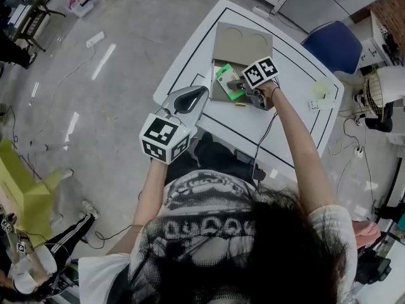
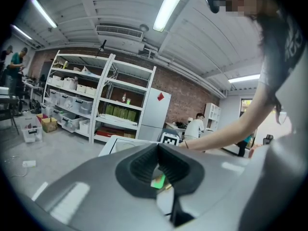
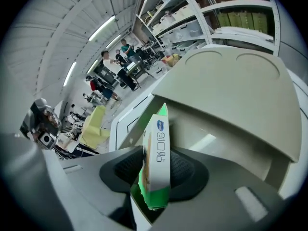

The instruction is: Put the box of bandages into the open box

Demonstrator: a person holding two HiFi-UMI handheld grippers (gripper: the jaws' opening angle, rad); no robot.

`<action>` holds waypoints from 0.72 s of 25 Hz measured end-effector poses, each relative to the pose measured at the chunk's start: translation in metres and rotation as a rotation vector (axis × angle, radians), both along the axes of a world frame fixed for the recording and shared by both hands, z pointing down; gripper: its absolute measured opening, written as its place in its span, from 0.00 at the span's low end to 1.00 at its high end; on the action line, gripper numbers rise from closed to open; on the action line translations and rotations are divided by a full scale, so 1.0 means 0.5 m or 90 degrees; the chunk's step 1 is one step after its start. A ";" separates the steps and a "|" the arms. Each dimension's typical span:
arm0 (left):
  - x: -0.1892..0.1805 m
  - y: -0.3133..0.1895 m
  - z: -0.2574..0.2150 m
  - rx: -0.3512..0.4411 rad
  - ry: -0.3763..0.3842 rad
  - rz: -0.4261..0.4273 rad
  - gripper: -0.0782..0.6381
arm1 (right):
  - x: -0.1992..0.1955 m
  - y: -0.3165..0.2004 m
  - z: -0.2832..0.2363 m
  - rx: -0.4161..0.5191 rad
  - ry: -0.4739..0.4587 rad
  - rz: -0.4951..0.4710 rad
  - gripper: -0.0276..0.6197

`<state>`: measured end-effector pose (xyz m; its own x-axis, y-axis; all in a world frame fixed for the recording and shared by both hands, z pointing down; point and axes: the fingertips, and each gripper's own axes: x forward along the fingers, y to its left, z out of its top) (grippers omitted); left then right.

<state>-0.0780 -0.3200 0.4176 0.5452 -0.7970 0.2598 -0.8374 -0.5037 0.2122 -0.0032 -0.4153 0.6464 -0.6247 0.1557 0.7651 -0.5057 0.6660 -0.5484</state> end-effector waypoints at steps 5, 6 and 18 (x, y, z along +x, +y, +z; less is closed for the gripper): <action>-0.005 -0.005 0.004 -0.003 0.004 -0.002 0.11 | 0.009 0.006 0.017 0.028 0.033 -0.023 0.37; -0.004 -0.006 0.006 -0.004 0.005 -0.002 0.11 | 0.010 0.005 0.017 0.033 0.035 -0.023 0.38; 0.014 -0.015 0.013 -0.013 0.012 0.005 0.11 | 0.042 -0.029 -0.026 0.104 0.016 0.037 0.44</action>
